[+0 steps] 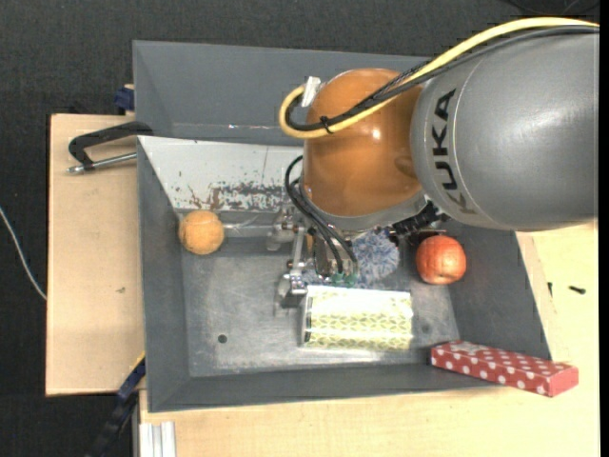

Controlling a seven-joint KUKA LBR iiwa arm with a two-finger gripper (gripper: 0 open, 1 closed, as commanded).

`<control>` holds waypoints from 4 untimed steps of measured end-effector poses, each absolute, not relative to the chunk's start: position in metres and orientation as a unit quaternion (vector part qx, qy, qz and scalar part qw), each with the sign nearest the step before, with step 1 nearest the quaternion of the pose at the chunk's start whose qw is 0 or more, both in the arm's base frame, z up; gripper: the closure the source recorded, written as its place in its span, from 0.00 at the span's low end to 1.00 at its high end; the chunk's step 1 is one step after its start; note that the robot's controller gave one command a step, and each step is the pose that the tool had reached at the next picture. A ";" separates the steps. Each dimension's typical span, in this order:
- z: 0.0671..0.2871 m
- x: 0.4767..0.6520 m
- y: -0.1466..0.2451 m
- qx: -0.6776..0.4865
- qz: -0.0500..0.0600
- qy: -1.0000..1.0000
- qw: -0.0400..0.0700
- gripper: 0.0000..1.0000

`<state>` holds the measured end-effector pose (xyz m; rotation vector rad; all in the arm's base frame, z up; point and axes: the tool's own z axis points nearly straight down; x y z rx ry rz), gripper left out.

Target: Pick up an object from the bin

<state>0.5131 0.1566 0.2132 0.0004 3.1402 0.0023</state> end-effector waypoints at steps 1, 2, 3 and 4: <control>0.200 0.506 0.111 -0.037 0.001 0.999 0.001 0.00; 0.169 0.515 0.091 -0.129 -0.001 0.992 0.001 0.00; 0.135 0.530 0.082 -0.198 0.000 0.980 0.005 0.00; 0.075 0.535 0.070 -0.160 0.001 0.987 -0.002 1.00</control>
Offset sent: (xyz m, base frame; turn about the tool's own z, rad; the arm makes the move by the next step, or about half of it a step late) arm 0.0126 -0.0665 -0.0796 -0.4500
